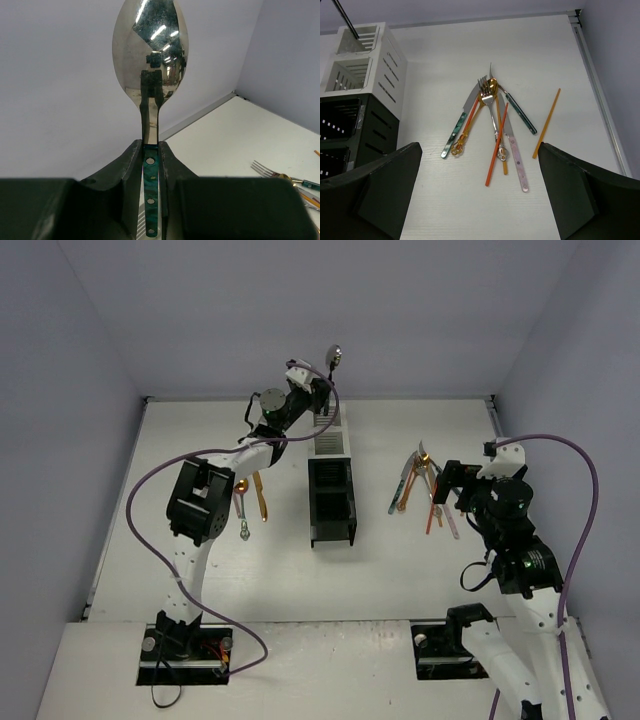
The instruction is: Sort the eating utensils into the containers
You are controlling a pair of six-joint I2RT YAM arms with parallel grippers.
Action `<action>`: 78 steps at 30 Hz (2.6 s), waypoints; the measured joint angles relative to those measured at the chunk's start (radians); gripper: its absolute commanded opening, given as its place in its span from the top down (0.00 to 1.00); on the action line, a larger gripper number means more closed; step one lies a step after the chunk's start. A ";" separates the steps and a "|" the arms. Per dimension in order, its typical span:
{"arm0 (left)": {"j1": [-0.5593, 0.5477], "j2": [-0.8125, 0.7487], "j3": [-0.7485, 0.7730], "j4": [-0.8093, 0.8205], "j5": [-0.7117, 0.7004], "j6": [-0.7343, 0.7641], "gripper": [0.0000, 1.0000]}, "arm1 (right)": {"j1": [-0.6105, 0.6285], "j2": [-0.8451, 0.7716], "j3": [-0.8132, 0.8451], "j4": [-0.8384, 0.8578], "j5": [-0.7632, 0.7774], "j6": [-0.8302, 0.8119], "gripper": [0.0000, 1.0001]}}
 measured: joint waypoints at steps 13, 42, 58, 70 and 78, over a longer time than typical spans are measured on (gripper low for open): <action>0.000 0.054 -0.082 0.131 0.030 -0.007 0.92 | 0.000 0.003 0.000 0.000 0.013 -0.005 0.00; 0.000 -0.351 -0.412 -0.071 -0.225 -0.051 0.26 | 0.000 -0.039 0.000 -0.019 0.012 -0.016 0.00; 0.000 -0.625 -0.328 -1.236 -0.660 -0.230 0.27 | 0.000 -0.077 0.000 -0.056 -0.014 0.003 0.00; 0.087 -0.440 -0.378 -1.430 -0.545 -0.395 0.63 | 0.000 -0.085 0.000 -0.060 -0.016 0.003 0.00; 0.094 -0.350 -0.377 -1.444 -0.511 -0.411 0.70 | 0.001 -0.092 0.000 -0.060 -0.016 0.003 0.00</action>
